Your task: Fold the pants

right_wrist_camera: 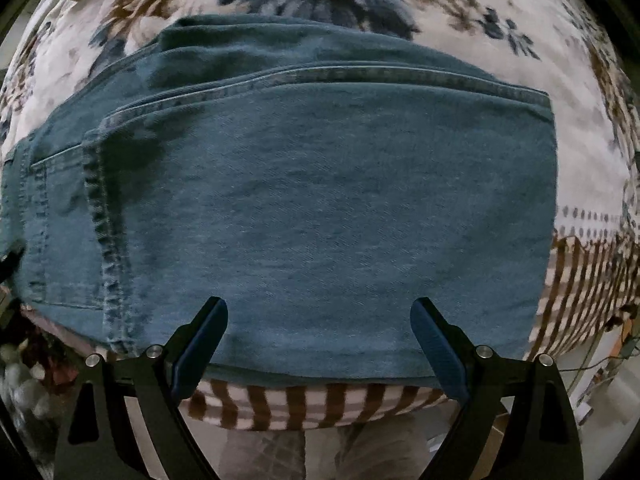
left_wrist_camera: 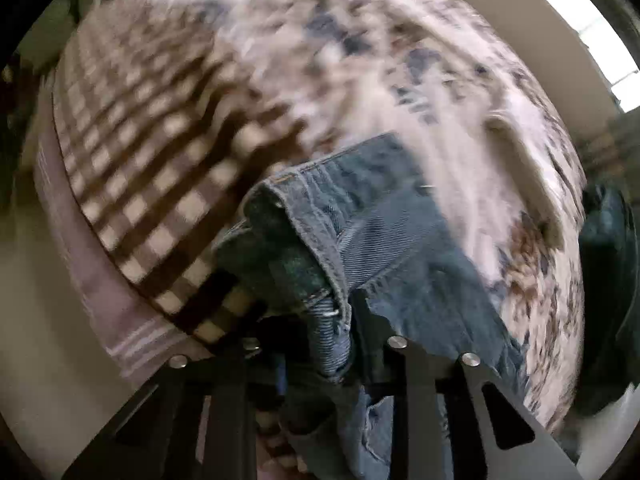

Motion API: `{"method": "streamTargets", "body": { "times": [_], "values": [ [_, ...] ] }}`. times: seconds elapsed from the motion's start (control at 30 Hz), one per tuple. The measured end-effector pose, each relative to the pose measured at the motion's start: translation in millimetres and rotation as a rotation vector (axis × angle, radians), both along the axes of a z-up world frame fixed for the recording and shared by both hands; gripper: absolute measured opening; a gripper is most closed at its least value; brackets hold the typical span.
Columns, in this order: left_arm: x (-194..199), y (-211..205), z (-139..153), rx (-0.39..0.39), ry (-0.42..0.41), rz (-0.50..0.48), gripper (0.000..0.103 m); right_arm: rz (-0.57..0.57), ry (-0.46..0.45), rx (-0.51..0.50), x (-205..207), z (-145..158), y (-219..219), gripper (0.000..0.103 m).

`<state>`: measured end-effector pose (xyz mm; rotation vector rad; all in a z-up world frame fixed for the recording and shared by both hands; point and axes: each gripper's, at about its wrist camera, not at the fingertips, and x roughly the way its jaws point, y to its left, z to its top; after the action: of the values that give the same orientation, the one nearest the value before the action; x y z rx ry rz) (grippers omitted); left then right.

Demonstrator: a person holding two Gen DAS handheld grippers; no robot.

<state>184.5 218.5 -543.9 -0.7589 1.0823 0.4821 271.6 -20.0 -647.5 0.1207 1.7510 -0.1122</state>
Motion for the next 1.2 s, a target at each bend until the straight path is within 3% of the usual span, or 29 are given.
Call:
{"method": "streamTargets", "body": {
  "times": [0.23,0.4,0.67,0.87,1.03,1.2],
  "values": [
    [15.4,-58.2,72.7,0.191,-0.102,-0.222,0.017,-0.038,-0.027,-0.014,-4.7,-2.2,-34.3,0.095],
    [28.1,-107.7,107.1,0.297,-0.162,-0.404,0.017,-0.082,-0.065,0.017,-6.2,1.0,-66.4,0.095],
    [31.9,-220.6,137.0,0.324,-0.224,-0.731,0.015,-0.154,-0.145,-0.013,-24.3,19.7,-145.1,0.095],
    [22.1,-327.8,121.4,0.303,-0.194,-0.984,0.014,-0.255,-0.148,-0.072,-64.3,18.4,-238.2,0.095],
    [13.3,-409.6,78.6,0.290,-0.124,-1.139,0.014,-0.364,-0.131,-0.126,-105.4,8.6,-328.4,0.095],
    [3.7,-470.1,30.3,0.305,-0.041,-1.241,0.014,-0.454,-0.116,-0.145,-137.4,-5.2,-388.4,0.095]
  ]
}}
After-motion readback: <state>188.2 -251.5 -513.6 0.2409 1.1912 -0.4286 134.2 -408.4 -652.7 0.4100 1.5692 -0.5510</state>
